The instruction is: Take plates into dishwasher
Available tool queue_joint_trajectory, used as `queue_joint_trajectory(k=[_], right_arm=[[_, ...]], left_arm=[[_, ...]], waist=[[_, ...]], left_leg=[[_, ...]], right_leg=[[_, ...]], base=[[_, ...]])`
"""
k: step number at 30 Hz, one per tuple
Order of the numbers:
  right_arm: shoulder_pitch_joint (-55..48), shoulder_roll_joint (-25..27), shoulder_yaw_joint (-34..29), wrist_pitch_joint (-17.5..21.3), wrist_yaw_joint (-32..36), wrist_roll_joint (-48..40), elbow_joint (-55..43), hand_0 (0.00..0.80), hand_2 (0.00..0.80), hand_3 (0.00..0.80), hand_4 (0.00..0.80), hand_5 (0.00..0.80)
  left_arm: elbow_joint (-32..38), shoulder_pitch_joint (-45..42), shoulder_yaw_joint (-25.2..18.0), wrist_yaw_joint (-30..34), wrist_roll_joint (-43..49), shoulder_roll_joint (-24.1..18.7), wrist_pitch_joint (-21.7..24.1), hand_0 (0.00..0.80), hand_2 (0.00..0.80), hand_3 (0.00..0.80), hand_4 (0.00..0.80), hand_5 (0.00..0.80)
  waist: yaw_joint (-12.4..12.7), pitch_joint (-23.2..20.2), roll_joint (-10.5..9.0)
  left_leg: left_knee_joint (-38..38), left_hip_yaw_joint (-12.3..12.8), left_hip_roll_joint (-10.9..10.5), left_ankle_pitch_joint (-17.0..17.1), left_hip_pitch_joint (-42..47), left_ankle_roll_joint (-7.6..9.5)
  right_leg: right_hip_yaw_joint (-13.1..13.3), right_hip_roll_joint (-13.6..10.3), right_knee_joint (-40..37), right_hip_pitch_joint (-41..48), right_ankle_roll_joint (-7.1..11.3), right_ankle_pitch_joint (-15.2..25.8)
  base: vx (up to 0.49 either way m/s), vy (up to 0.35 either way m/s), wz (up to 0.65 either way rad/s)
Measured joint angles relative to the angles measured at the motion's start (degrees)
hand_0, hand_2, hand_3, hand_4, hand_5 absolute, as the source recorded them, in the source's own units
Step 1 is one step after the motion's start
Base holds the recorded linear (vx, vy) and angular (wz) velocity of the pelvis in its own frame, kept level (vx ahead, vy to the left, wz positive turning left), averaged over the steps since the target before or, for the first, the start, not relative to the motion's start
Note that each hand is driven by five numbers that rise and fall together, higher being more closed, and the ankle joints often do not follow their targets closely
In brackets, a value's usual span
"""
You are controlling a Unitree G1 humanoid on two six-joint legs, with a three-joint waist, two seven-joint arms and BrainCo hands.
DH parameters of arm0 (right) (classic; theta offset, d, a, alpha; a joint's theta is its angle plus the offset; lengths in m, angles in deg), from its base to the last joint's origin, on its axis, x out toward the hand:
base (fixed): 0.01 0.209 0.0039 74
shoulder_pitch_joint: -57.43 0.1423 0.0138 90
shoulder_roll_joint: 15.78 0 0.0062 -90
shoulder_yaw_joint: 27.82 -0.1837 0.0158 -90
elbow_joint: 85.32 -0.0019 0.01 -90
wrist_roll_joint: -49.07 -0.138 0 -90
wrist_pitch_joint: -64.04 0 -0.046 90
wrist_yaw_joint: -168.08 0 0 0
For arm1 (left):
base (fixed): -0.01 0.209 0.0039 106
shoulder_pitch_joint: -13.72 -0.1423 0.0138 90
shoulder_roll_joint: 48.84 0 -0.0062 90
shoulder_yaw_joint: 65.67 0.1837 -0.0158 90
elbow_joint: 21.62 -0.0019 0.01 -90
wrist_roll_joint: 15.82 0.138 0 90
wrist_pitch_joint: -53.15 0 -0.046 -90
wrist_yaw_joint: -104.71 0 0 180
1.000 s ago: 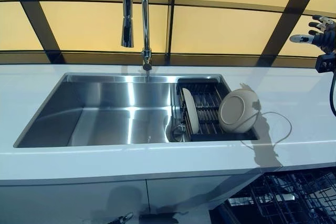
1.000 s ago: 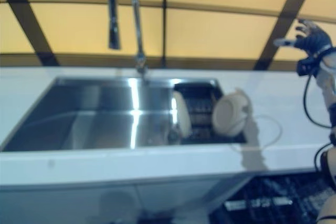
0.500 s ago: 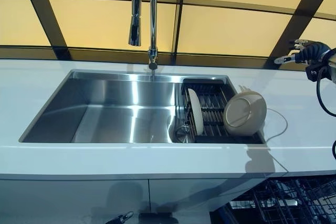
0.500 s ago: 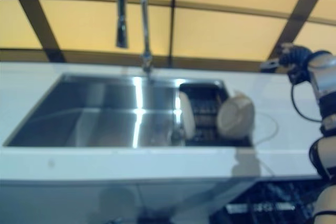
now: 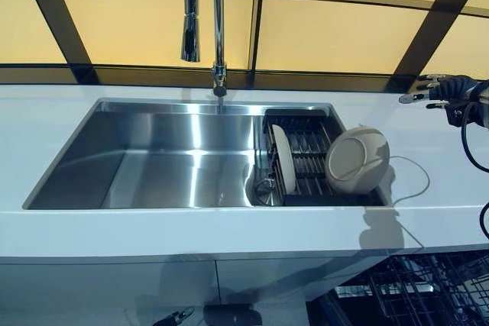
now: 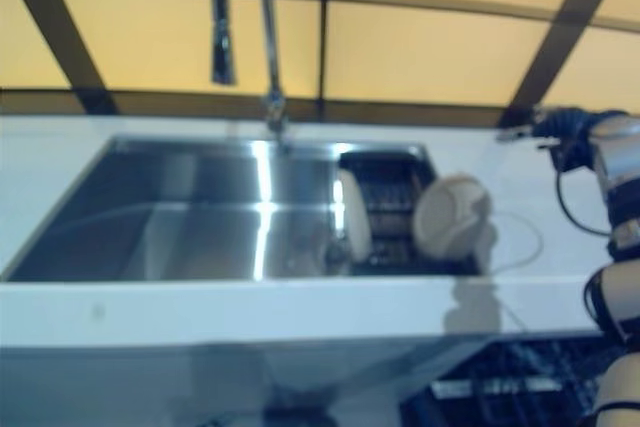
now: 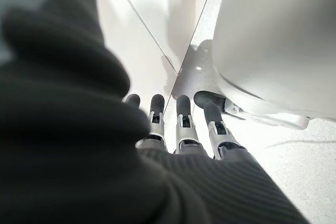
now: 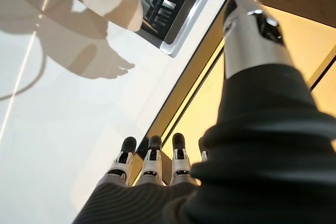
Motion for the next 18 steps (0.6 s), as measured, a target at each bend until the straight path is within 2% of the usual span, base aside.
queue_joint_trajectory(k=[7,18], right_arm=[[-2.41,-0.71,-4.05,-1.12,0.18,-2.82,0.17,0.000,0.000,0.000,0.000,0.000],[-6.87,-3.62,-5.91,-1.35,1.91,-2.92,0.20,0.000,0.000,0.000,0.000,0.000]], left_arm=[[0.03,-0.04,0.00,0.50,0.01,-0.37,0.01,0.000,0.000,0.000,0.000,0.000],[0.18,0.01,-0.01,0.64,0.00,-0.36,0.06,0.000,0.000,0.000,0.000,0.000]], waist=[[-0.11,0.07,0.06],[-0.14,0.85,0.34]], left_leg=[[-0.01,-0.01,0.00,0.00,0.05,0.00],[0.01,-0.05,-0.01,0.03,0.17,0.01]], right_leg=[[0.00,0.00,-0.01,0.00,0.04,-0.02],[-0.15,0.00,0.00,0.33,0.00,0.00]], base=[[0.000,0.000,0.00],[0.000,0.000,0.00]])
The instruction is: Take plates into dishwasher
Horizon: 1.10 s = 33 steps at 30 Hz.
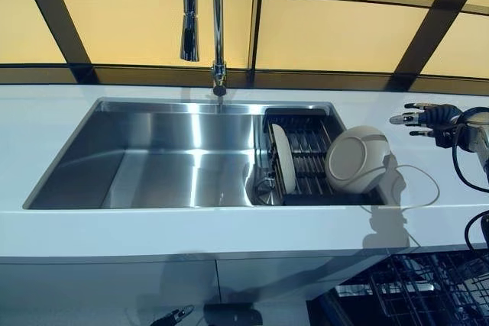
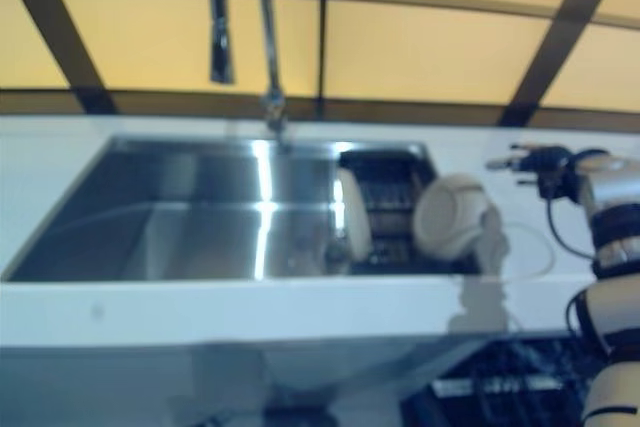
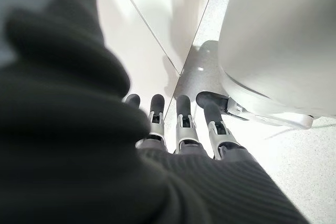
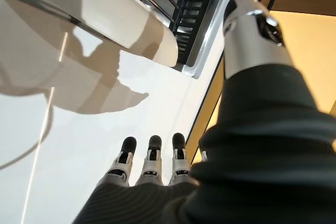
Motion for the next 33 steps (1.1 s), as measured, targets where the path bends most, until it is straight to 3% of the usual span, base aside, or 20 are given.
queue_joint_trajectory(k=[12,33], right_arm=[[-1.30,-2.64,-0.31,-0.19,1.69,0.79,1.31,0.000,0.000,0.000,0.000,0.000],[-2.00,-2.64,-0.36,-0.19,2.11,1.80,1.66,0.000,0.000,0.000,0.000,0.000]], left_arm=[[0.05,0.08,0.01,0.38,-0.01,-0.01,-0.01,0.000,0.000,0.000,0.000,0.000],[0.40,0.09,0.00,0.51,-0.03,-0.01,0.01,0.000,0.000,0.000,0.000,0.000]], waist=[[0.15,0.59,0.07],[0.05,1.52,0.51]], left_leg=[[0.00,-0.13,-0.01,0.00,-0.02,0.00],[0.00,-0.13,-0.01,0.00,-0.03,0.00]], right_leg=[[-0.10,-0.01,0.00,0.05,-0.15,0.09],[-0.05,-0.02,0.00,0.03,-0.02,0.01]], base=[[0.000,0.000,0.00],[0.000,0.000,0.00]])
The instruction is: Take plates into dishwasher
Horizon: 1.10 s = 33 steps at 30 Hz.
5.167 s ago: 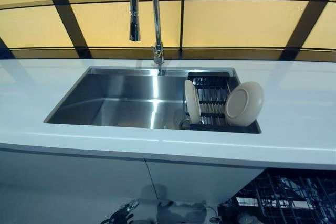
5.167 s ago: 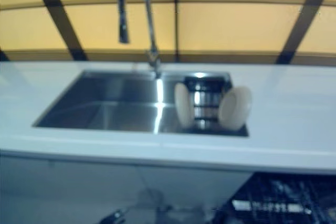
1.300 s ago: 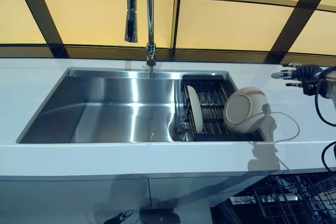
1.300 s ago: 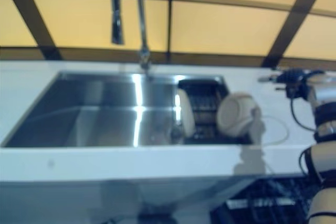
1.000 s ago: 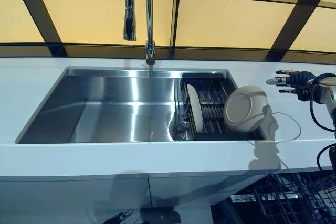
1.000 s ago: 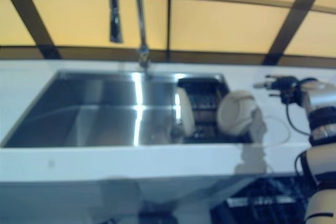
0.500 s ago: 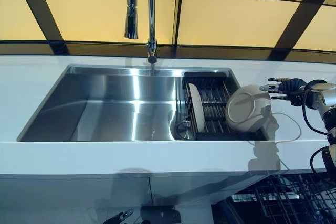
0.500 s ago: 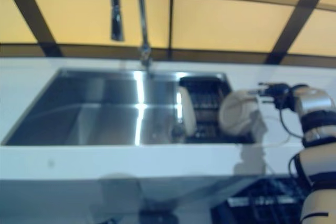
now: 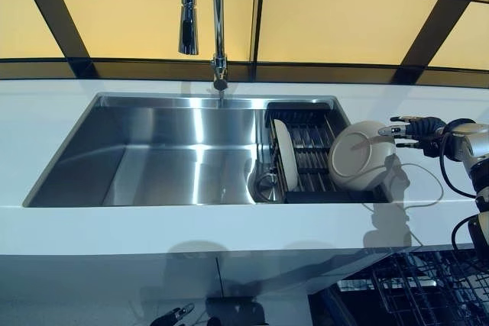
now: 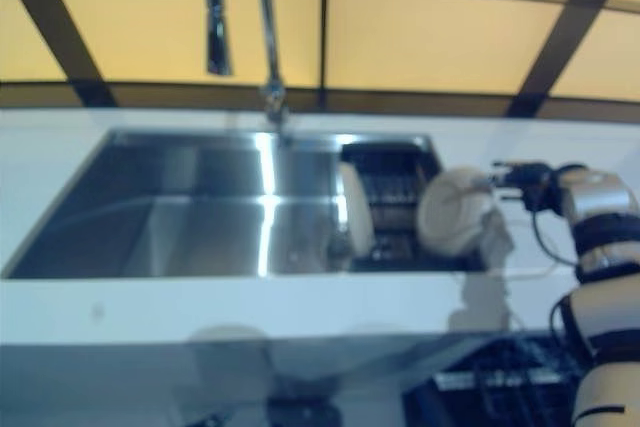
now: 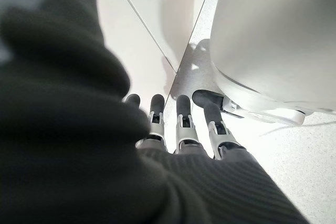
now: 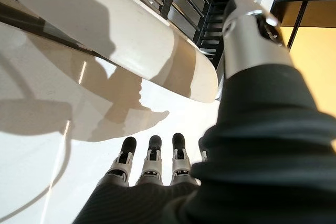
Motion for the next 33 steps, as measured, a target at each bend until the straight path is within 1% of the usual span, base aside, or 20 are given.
queue_joint_trajectory(k=[15,33], right_arm=[[-0.27,0.00,-0.46,-0.01,0.86,0.02,0.00,0.000,0.000,0.000,0.000,0.000],[-1.22,-0.35,-0.46,-0.59,4.12,1.21,0.00,0.000,0.000,0.000,0.000,0.000]], left_arm=[[0.62,0.09,0.00,0.05,-0.07,0.00,0.02,0.000,0.000,0.000,0.000,0.000],[0.77,0.17,0.00,0.61,-0.44,0.00,0.07,0.000,0.000,0.000,0.000,0.000]], waist=[[-0.01,0.17,-0.07],[0.04,0.20,-0.13]], left_leg=[[0.00,0.02,0.00,0.00,0.00,0.00],[0.00,0.01,0.00,0.00,0.00,0.00]], right_leg=[[0.06,0.00,0.00,-0.03,-0.02,0.02],[0.03,0.00,0.03,0.00,-0.16,0.10]], base=[[0.000,0.000,0.00],[0.000,0.000,0.00]])
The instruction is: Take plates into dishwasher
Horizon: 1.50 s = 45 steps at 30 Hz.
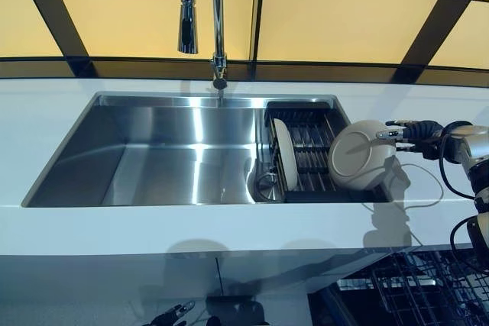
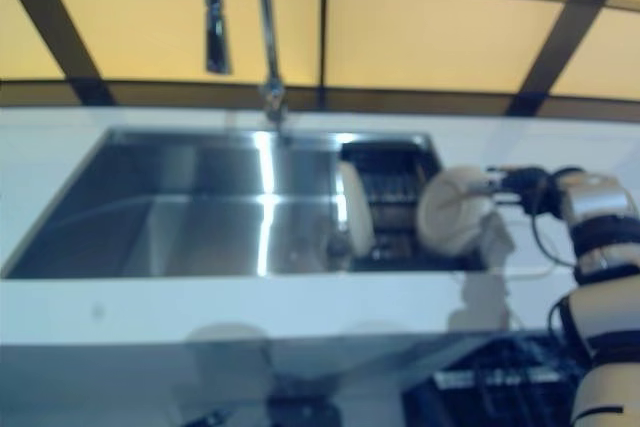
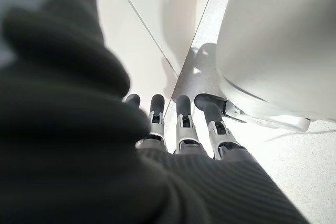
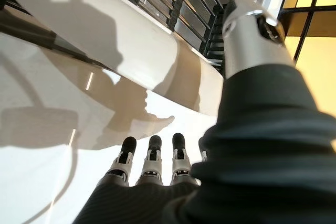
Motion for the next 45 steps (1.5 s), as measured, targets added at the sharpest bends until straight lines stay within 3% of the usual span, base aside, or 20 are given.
queue_joint_trajectory(k=[16,17,18,19,35,45], right_arm=[[-0.73,-0.71,-0.02,-0.52,3.07,1.57,0.01,0.000,0.000,0.000,0.000,0.000],[-0.73,-0.72,-0.02,-0.52,3.09,1.57,0.01,0.056,0.056,0.056,0.056,0.056],[-0.73,-0.74,-0.02,-0.51,3.10,1.56,0.01,0.474,0.474,0.474,0.474,0.474],[-0.73,-0.74,-0.08,-0.50,3.09,1.55,0.00,0.800,0.800,0.800,0.800,0.800],[-1.08,-4.74,-0.22,-0.35,2.68,0.90,-0.23,0.800,0.800,0.800,0.800,0.800],[-1.08,-4.49,-0.25,0.72,-2.48,-1.96,-0.54,0.800,0.800,0.800,0.800,0.800]], left_arm=[[0.01,0.04,0.00,0.30,-0.01,0.00,0.01,0.000,0.000,0.000,0.000,0.000],[0.01,0.04,0.00,0.31,-0.01,0.00,0.01,0.000,0.000,0.000,0.000,0.000],[0.01,0.04,0.00,0.32,-0.01,0.00,0.01,0.000,0.000,0.000,0.000,0.000],[0.01,0.04,0.00,0.33,-0.02,0.00,0.01,0.000,0.000,0.000,0.000,0.000],[0.10,0.20,0.01,0.40,-0.05,0.00,0.01,0.000,0.000,0.000,0.000,0.000],[0.11,0.27,0.02,0.39,-0.07,0.01,0.02,0.000,0.000,0.000,0.000,0.000]], waist=[[0.09,-0.06,-0.26],[0.09,-0.06,-0.27],[0.09,-0.07,-0.28],[0.09,-0.08,-0.30],[1.47,-0.11,-0.34],[1.23,-0.11,-0.35]], left_leg=[[0.03,-0.02,0.00,0.00,0.08,0.00],[0.03,-0.02,0.00,0.01,0.08,0.00],[0.03,-0.02,0.00,0.01,0.08,0.01],[0.03,-0.02,0.00,0.01,0.11,0.01],[0.05,-0.20,-0.08,0.06,0.04,0.05],[0.04,-0.17,-0.11,0.08,0.05,0.09]], right_leg=[[-0.02,0.00,0.02,0.12,-0.02,0.02],[-0.02,0.00,0.02,0.12,-0.02,0.02],[-0.03,0.00,0.03,0.13,-0.02,0.02],[-0.04,0.00,0.03,0.17,-0.02,0.02],[-0.23,-0.06,0.10,0.18,-0.03,0.03],[-0.21,-0.11,0.07,0.16,-0.03,0.03]], base=[[0.000,0.000,0.00],[0.000,0.000,0.00],[0.000,0.000,0.00],[0.000,0.000,0.00],[0.000,0.000,0.00],[0.000,0.000,0.00]])
